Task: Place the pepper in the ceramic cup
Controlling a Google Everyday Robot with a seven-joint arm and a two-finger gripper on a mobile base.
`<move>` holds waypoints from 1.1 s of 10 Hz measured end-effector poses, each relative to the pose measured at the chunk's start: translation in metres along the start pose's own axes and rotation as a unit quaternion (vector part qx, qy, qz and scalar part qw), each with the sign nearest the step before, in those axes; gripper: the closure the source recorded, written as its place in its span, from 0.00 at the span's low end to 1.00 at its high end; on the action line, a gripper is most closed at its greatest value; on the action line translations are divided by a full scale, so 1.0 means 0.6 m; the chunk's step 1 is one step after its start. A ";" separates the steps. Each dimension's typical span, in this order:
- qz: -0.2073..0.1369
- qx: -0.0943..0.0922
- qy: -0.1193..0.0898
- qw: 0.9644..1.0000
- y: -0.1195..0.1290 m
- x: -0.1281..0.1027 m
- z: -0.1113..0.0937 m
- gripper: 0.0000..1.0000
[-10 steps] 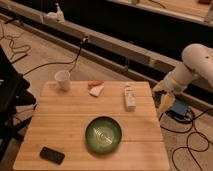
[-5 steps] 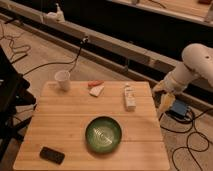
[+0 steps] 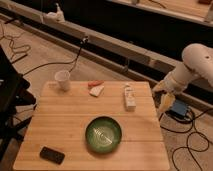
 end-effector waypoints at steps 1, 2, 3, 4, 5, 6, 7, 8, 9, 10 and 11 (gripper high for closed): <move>0.000 0.000 0.002 1.000 -0.001 0.001 0.000 0.20; 0.002 0.003 0.001 1.000 -0.007 0.002 -0.001 0.20; 0.010 0.010 -0.007 1.000 -0.023 0.002 -0.003 0.20; 0.021 0.013 -0.029 0.999 -0.045 -0.009 0.002 0.20; 0.027 0.012 -0.048 0.998 -0.065 -0.026 0.013 0.20; 0.030 0.011 -0.065 0.997 -0.090 -0.050 0.032 0.20; 0.027 0.010 -0.075 0.997 -0.115 -0.074 0.057 0.20; 0.024 0.009 -0.081 0.996 -0.134 -0.094 0.080 0.20; 0.016 0.008 -0.087 0.996 -0.152 -0.120 0.102 0.20; 0.005 0.007 -0.093 0.996 -0.168 -0.149 0.121 0.20; -0.013 0.009 -0.101 0.995 -0.183 -0.189 0.142 0.20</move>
